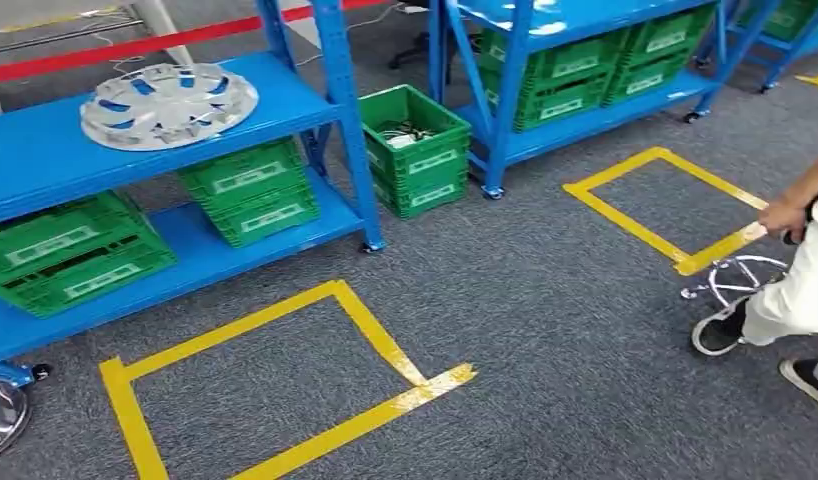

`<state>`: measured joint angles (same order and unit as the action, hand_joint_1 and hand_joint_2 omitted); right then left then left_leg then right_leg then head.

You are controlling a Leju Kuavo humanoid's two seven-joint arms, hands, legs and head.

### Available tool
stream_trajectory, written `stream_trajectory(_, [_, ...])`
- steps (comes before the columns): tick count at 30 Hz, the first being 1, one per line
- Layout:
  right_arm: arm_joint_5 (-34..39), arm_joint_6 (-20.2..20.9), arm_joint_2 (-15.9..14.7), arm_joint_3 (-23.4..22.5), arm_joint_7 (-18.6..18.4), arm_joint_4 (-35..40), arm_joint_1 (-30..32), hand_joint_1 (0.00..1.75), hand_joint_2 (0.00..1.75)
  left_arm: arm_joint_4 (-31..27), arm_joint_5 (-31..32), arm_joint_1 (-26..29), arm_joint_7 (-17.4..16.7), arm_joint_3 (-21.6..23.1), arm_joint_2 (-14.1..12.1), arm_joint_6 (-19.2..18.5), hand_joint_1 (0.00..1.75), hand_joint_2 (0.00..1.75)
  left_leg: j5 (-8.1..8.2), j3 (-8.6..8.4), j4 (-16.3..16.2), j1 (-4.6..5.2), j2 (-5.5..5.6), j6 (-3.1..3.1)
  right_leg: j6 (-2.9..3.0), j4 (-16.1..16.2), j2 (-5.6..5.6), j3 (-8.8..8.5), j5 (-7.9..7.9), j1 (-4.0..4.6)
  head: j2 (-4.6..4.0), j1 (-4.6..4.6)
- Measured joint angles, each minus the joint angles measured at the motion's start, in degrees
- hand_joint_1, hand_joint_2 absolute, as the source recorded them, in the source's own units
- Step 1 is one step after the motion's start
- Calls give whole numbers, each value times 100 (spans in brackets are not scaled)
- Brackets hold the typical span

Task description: Take the parts from the cabinet and place them on the table.

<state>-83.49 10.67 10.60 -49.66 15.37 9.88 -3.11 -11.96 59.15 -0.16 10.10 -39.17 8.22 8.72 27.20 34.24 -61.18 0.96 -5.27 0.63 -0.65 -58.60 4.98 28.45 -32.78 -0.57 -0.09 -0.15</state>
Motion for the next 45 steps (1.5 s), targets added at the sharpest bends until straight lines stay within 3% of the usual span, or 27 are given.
stream_trajectory(4, [-13, 4, -11, 2, 0, 2, -28, 0, 0, 4, -28, 5, 28, 0, 0, -13, 0, 0, 27, -20, 174, -4, 221, 83, -77, 78, 276, -151, -33, 47, 0, 7])
stream_trajectory(5, [-13, 4, -15, 4, 2, 4, -34, 0, 0, 4, -31, 18, 28, -2, 0, -13, 0, 0, -5, -68, 236, -60, 279, 116, -115, 45, 84, -113, -105, 13, 0, 17])
stream_trajectory(6, [-15, 9, -15, 7, 18, 4, -44, 0, 0, 4, -33, 14, 28, -2, 0, -13, 0, 0, -11, -71, 246, -68, 341, 138, -126, -144, -234, -31, -218, -3, 0, 41])
stream_trajectory(7, [-9, 13, -13, 7, 17, 2, -44, 0, 0, 4, -33, -10, 31, -2, 2, -13, 0, 0, -12, -60, 246, -74, 413, 169, -135, -556, -398, 179, -413, -6, 0, 63])
stream_trajectory(9, [-7, 13, -15, 7, 26, 2, -63, 0, 0, 4, -33, -20, 31, -2, 13, -29, 0, 0, -4, -66, 245, -73, 573, 182, -158, -1496, -478, 702, -734, -5, 0, 70])
stream_trajectory(11, [-6, 13, -20, 7, 24, 2, -70, 0, 0, 7, -33, -11, 31, -2, 15, -31, 0, 0, 0, -90, 244, -73, 729, 184, -168, -1658, -486, 896, -569, -4, 0, 63])
stream_trajectory(13, [-7, 13, -24, 7, 20, 2, -73, 0, 0, 7, -37, -10, 31, -2, 15, -35, 0, 0, 16, -127, 239, -88, 920, 162, -163, -855, -526, 627, 47, -19, 0, 65])
stream_trajectory(14, [-13, 13, -24, 7, 9, 2, -65, 0, 0, 7, -37, -12, 35, -2, 20, -37, 0, 0, 25, -139, 234, -92, 997, 146, -163, -375, -649, 446, 309, -41, 0, 72])
stream_trajectory(15, [-13, 17, -22, 7, 11, 0, -57, 0, 0, 7, -37, -15, 35, -2, 20, -37, 0, 0, 31, -126, 219, -80, 1058, 110, -166, -190, -944, 375, 264, -73, 0, 70])
stream_trajectory(16, [-13, 24, -22, 7, 11, -2, -61, 0, 0, 7, -37, -28, 35, -2, 17, -42, 0, 0, 40, -72, 158, -67, 1144, 78, -144, -20, -980, 311, 228, -95, 0, 57])
stream_trajectory(19, [-20, 74, -20, 13, 20, -2, -78, 0, 0, 9, -31, 22, 41, -2, 17, -64, 0, 0, -24, -37, 210, -103, 1297, -24, -49, -47, -825, 266, 258, -57, 0, 61])
stream_trajectory(20, [-22, 81, -4, 15, 22, -2, -82, 0, 0, 9, -31, 24, 41, -2, -7, -68, 0, 0, 14, -35, 177, -101, 1241, -38, -6, -6, -732, 239, 281, -101, 0, 65])
stream_trajectory(21, [-24, 87, -13, 15, 17, -2, -75, 0, 0, 11, -28, 24, 46, -2, 11, -72, 0, 0, 114, 27, 26, -72, 936, -71, 15, 7, -678, 214, 276, -94, 0, 13])
stream_trajectory(22, [-26, 92, -13, 15, 15, -2, -59, 0, 0, 11, -22, 4, 55, -2, 11, -81, 0, 0, 332, 216, -346, -88, 733, -112, 64, 7, -575, 209, 261, -86, 0, -22])
stream_trajectory(24, [-50, 96, -20, 17, 13, -2, -45, 0, 0, 11, -20, -16, 74, -2, 11, -92, 0, 0, 718, 639, -1228, -125, 600, -159, 86, 6, -398, 205, 242, -66, 0, -22])
stream_trajectory(25, [-59, 96, -26, 22, 7, -2, -45, 0, 0, 11, -13, -15, 89, -2, 11, -105, 0, 0, 777, 767, -1502, -137, 589, -174, 89, 6, -318, 203, 230, -62, 0, -22])
stream_trajectory(26, [-79, 96, -31, 28, 7, -2, -41, 0, 0, 11, -11, -3, 98, -2, 11, -110, 0, 0, 704, 755, -1496, -142, 582, -178, 87, 6, -254, 187, 219, -60, 0, -24])
stream_trajectory(28, [-98, 96, -37, 46, 7, -2, -39, 0, 0, 11, 20, 21, 122, -2, 11, -114, 0, 0, 244, 391, -800, -142, 529, -149, 74, 6, -126, 139, 185, -55, 0, -24])
stream_trajectory(29, [-103, 96, -37, 48, 7, -2, -37, 0, 0, 11, 22, 19, 122, -2, 9, -114, 0, 0, 25, 150, -333, -125, 405, -112, 57, 6, -73, 107, 165, -52, 0, -24])
stream_trajectory(30, [-103, 96, -37, 48, 7, -2, -25, 0, 0, 11, 24, 6, 125, -2, 9, -114, 0, 0, -32, -50, 66, -78, 82, -62, 25, 6, -19, 90, 138, -39, 0, -22])
stream_trajectory(31, [-103, 96, -39, 48, 7, 0, -13, 0, 0, 11, 28, -24, 125, -2, 4, -114, 0, 0, 45, -101, 200, -16, 12, -44, -33, -12, 34, 107, 96, 9, 0, -35])
stream_trajectory(35, [-96, 90, -50, 48, 7, 7, -24, 0, 0, 13, 39, 6, 135, -2, -2, -99, 0, 0, 16, -104, 244, -70, 278, 42, -139, 50, 232, -12, 45, 15, 0, -22])
stream_trajectory(37, [-64, -6, -55, 52, 83, 7, -28, 0, 0, 13, 11, 6, 161, -4, 2, -96, 0, 0, -1, -112, 272, -95, 350, 112, -179, -332, -310, 182, -200, -15, 2, 44])
stream_trajectory(40, [94, -114, -50, 44, 111, 2, -15, 0, 0, 13, -107, -21, 218, -28, 30, -131, 0, 0, 30, -110, 271, -86, 519, 162, -202, -1598, -479, 876, -665, -13, 2, 68])
stream_trajectory(42, [120, -131, -50, 42, 136, 2, -18, 0, 0, 13, -138, 0, 232, -44, 33, -147, 0, 0, 92, -155, 271, -84, 604, 159, -208, -1520, -478, 951, -368, -14, 0, 68])
stream_trajectory(44, [118, -140, -50, 42, 164, 2, -12, 0, 0, 13, -136, 13, 236, -66, 37, -153, 0, 0, 153, -251, 268, -95, 661, 126, -211, -641, -480, 586, 222, -36, 0, 72])
stream_trajectory(45, [116, -140, -48, 42, 170, 2, 3, 0, 0, 13, -133, 18, 240, -72, 39, -153, 0, 0, 193, -279, 266, -88, 679, 89, -215, -222, -504, 414, 369, -58, 0, 74])
